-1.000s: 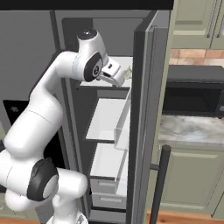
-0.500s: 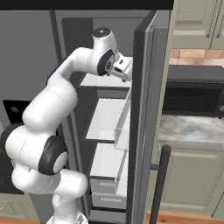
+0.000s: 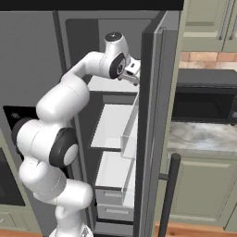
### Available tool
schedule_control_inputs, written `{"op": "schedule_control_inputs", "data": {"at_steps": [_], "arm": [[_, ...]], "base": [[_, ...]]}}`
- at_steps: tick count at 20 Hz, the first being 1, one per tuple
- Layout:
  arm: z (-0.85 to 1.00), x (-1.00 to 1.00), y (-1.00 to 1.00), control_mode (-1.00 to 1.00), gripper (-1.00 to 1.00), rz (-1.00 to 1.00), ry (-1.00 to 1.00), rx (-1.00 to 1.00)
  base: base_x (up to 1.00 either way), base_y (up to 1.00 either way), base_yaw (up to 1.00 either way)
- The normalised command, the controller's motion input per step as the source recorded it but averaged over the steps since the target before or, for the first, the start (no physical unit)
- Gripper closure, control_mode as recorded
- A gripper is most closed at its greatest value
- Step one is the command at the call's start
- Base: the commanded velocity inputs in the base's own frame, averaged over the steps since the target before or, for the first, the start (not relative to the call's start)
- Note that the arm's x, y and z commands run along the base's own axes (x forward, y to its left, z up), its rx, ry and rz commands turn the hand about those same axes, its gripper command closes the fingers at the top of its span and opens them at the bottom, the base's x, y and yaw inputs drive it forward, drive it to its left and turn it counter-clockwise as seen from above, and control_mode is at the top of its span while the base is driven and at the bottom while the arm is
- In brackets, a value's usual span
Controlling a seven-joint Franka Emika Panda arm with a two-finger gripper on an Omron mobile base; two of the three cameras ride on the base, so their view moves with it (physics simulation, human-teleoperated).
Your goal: Grab the lemon and garlic from the fridge, place them in the blender, close the lid, and turn on the blender to create a marinade.
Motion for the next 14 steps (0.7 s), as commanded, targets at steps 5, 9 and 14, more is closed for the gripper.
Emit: {"op": "schedule_control_inputs", "data": {"at_steps": [5,9,14], "arm": [[-0.11,0.41,-0.15,-1.0,-1.0,0.0,0.0,0.0],[-0.05,0.47,-0.13,-1.0,-1.0,0.0,0.0,0.0],[-0.05,0.51,-0.04,-1.0,-1.0,0.0,0.0,0.0]], "base": [[0.0,0.0,0.0],[0.0,0.0,0.0],[0.0,0.0,0.0]]}}
